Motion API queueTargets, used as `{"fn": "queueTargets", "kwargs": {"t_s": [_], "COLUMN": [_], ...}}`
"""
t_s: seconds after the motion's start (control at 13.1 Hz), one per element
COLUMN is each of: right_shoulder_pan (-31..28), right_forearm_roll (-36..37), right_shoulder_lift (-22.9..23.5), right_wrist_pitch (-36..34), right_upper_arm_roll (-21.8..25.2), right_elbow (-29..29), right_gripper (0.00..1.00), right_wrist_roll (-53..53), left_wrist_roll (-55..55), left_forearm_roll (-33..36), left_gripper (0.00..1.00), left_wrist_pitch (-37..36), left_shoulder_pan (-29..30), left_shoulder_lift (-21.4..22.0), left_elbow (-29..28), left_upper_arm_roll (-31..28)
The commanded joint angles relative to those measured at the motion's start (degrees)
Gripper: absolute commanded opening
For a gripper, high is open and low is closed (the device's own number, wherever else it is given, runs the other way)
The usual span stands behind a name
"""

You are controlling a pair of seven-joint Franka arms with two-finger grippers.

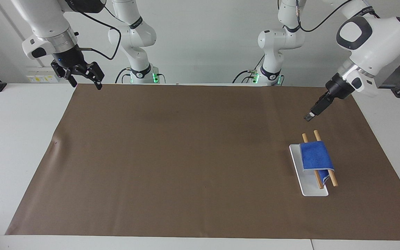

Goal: Right arm passes towel to left arm to hang

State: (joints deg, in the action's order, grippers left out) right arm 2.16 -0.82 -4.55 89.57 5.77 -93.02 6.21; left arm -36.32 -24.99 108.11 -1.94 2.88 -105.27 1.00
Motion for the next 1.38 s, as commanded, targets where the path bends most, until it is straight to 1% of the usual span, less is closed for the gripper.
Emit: {"fn": "queueTargets", "kwargs": {"t_s": [0.0,0.15,0.23,0.31,0.38,0.46,0.61,0.69,0.84,1.07,1.23,1.3], "right_shoulder_pan": [-0.14,-0.14,-0.05,-0.05,-0.05,-0.05,-0.14,-0.14,-0.05,-0.05,-0.05,-0.05], "right_forearm_roll": [0.12,0.2,0.2,0.2,0.64,0.99,1.17,1.26,2.31,2.23,2.14,2.14], "right_shoulder_lift": [1.3,1.13,1.13,1.13,1.13,1.04,1.13,1.13,0.95,0.69,0.51,0.42], "right_wrist_pitch": [0.43,0.43,0.43,0.26,-0.62,-1.06,-0.71,-0.45,-0.36,-0.54,-0.45,-0.45], "right_upper_arm_roll": [-0.49,-0.49,-0.58,-0.93,-1.02,-1.02,-1.11,-1.2,-1.28,-1.37,-1.37,-1.37], "right_elbow": [1.88,1.71,1.71,1.71,1.71,1.71,1.62,1.53,1.27,0.66,0.39,0.3], "right_gripper": [1.0,1.0,1.0,1.0,1.0,1.0,1.0,1.0,1.0,1.0,1.0,1.0], "right_wrist_roll": [1.18,1.18,1.18,1.09,0.48,-0.92,-2.33,-2.6,-3.04,-2.96,-2.95,-2.78], "left_wrist_roll": [3.33,12.37,18.59,29.18,38.77,44.09,52.45,55.1,55.22,54.52,48.31,46.97], "left_forearm_roll": [3.6,7.65,10.98,15.01,16.8,17.51,22.33,22.96,22.97,22.88,22.53,22.27], "left_gripper": [1.0,1.0,1.0,1.0,1.0,1.0,1.0,1.0,1.0,1.0,1.0,1.0], "left_wrist_pitch": [-1.41,-1.67,-2.54,-3.77,-4.47,-4.83,-6.15,-6.41,-10.35,-13.97,-16.33,-17.83], "left_shoulder_pan": [-2.88,-3.6,-3.6,-3.69,-3.51,-2.73,-2.46,-2.46,-2.37,-2.19,-2.19,-2.19], "left_shoulder_lift": [1.69,2.13,2.22,2.39,2.48,2.48,2.39,2.39,1.96,1.6,1.16,0.12], "left_elbow": [-1.78,-2.57,-2.57,-2.66,-2.75,-2.66,-1.79,-1.26,2.33,6.55,9.19,11.64], "left_upper_arm_roll": [-0.91,-0.91,-0.91,-0.82,-0.91,-0.91,-0.91,-1.34,-1.52,-1.52,-1.44,-1.44]}}
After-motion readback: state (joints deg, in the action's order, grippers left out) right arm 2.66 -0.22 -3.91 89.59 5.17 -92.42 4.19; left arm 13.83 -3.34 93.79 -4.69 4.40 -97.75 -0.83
